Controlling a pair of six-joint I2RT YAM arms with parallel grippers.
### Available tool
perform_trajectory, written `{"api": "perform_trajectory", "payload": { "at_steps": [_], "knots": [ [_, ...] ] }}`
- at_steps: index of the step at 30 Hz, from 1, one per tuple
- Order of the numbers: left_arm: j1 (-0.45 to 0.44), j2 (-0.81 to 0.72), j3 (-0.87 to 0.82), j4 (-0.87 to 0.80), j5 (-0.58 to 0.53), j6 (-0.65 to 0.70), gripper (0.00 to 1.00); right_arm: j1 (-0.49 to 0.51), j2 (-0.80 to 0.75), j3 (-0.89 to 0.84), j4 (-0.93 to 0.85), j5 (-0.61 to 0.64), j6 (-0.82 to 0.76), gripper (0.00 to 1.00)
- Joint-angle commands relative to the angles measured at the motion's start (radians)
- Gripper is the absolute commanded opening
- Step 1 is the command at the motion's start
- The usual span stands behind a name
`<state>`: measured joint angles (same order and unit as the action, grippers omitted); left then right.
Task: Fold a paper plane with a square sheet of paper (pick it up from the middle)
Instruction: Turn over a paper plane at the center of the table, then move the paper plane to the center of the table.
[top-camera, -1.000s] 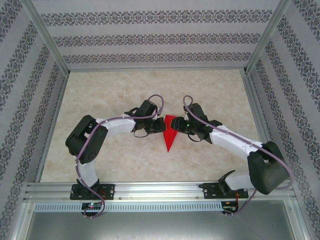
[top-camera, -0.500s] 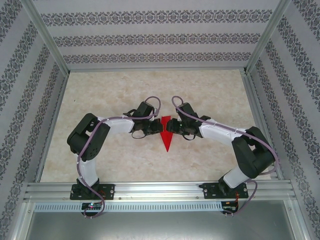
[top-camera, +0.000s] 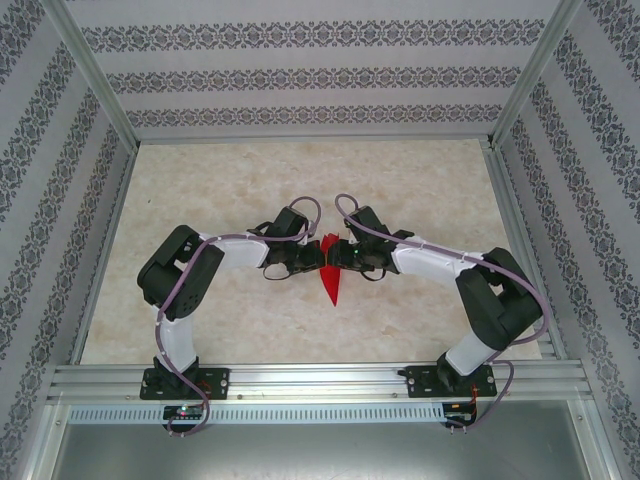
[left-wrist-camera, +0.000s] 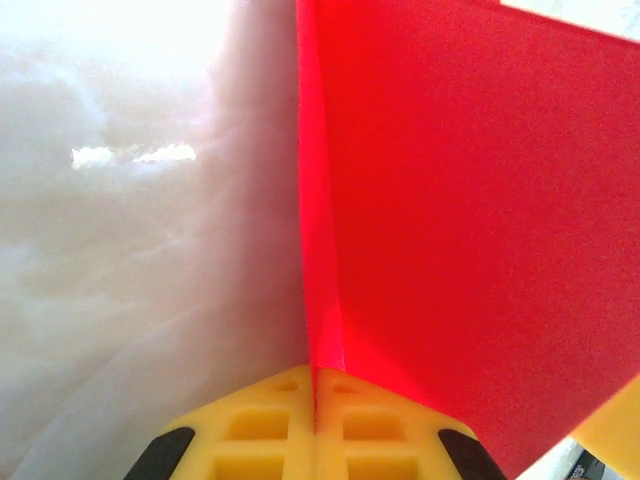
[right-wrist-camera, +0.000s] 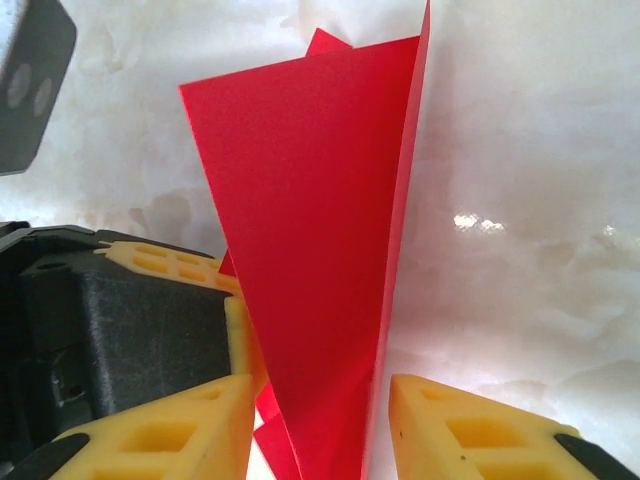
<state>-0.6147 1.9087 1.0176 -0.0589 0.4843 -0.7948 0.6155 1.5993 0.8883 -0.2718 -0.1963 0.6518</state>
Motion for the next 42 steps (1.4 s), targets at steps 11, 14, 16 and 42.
{"api": "perform_trajectory", "payload": {
  "at_steps": [11, 14, 16, 42],
  "knots": [
    [0.016, -0.017, -0.013, 0.045, 0.013, -0.009, 0.00, 0.031, -0.067, 0.017, -0.009, 0.031, -0.022, 0.37],
    [0.016, -0.017, -0.011, 0.047, 0.013, -0.011, 0.00, 0.040, -0.029, 0.036, -0.016, 0.021, -0.020, 0.38],
    [0.017, -0.016, -0.010, 0.047, 0.013, -0.011, 0.00, 0.040, -0.010, 0.045, -0.026, 0.024, -0.018, 0.38],
    [0.024, -0.007, -0.002, 0.059, 0.026, -0.038, 0.00, 0.096, -0.018, -0.037, -0.039, 0.013, 0.061, 0.43]
  ]
}}
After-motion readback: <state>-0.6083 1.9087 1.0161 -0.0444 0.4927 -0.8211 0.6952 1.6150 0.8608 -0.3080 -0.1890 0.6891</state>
